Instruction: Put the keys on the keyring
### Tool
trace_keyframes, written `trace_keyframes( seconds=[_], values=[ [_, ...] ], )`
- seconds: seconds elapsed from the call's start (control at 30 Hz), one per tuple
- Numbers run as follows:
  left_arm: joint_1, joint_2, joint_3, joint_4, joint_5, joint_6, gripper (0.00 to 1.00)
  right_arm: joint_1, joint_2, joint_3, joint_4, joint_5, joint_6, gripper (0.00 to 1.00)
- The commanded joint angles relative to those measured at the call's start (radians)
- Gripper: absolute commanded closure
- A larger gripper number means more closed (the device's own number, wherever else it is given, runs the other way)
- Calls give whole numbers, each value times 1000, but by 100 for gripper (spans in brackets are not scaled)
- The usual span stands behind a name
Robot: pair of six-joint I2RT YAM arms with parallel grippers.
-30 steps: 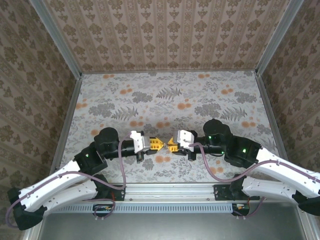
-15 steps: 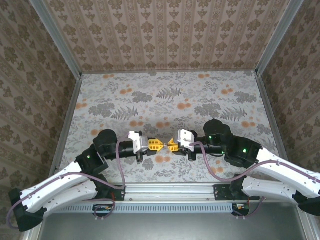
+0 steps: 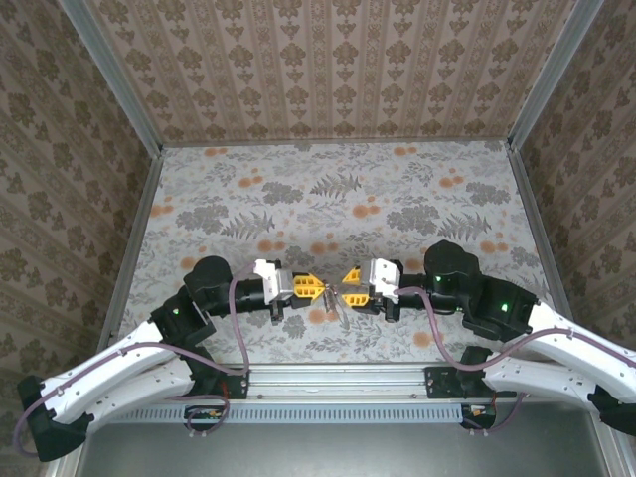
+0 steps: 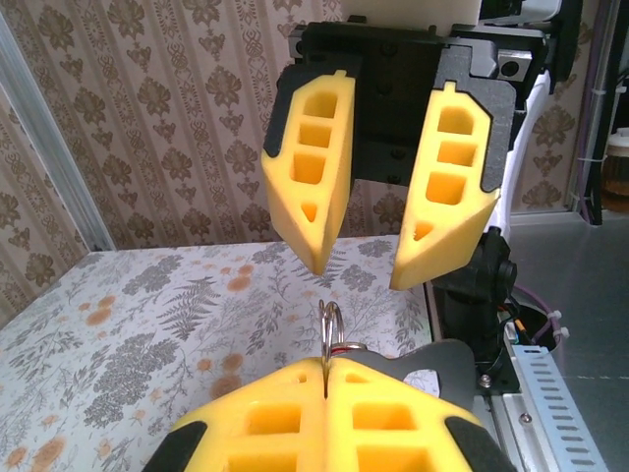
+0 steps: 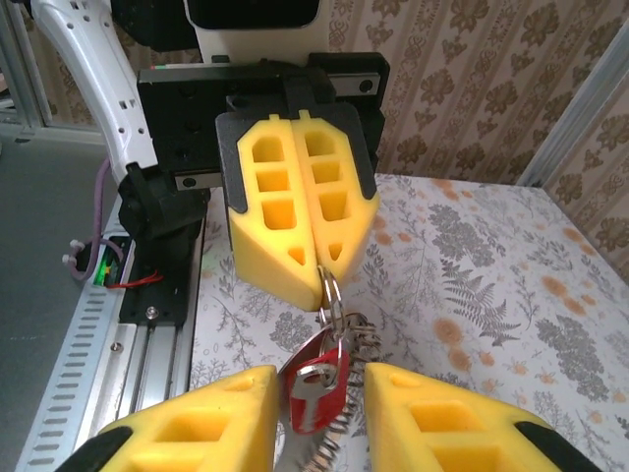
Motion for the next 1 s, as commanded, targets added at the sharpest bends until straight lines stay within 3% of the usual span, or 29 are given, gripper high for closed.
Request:
trace_keyframes(
  seconds=[0.0,0.4,0.6,0.97],
  values=[
    [4,2,36,18,41,-4,100,7,12,13,33,-1,0,70],
    [6,-2,40,17,64,-5,100,7,75,28,8,-29,-2,91],
    [7,-5,40,27,69,-8,100,7,67,22,-3,-27,7,82],
    [8,-11,41,31,72,-11,100,7,54,4,1,-2,11,82]
  ],
)
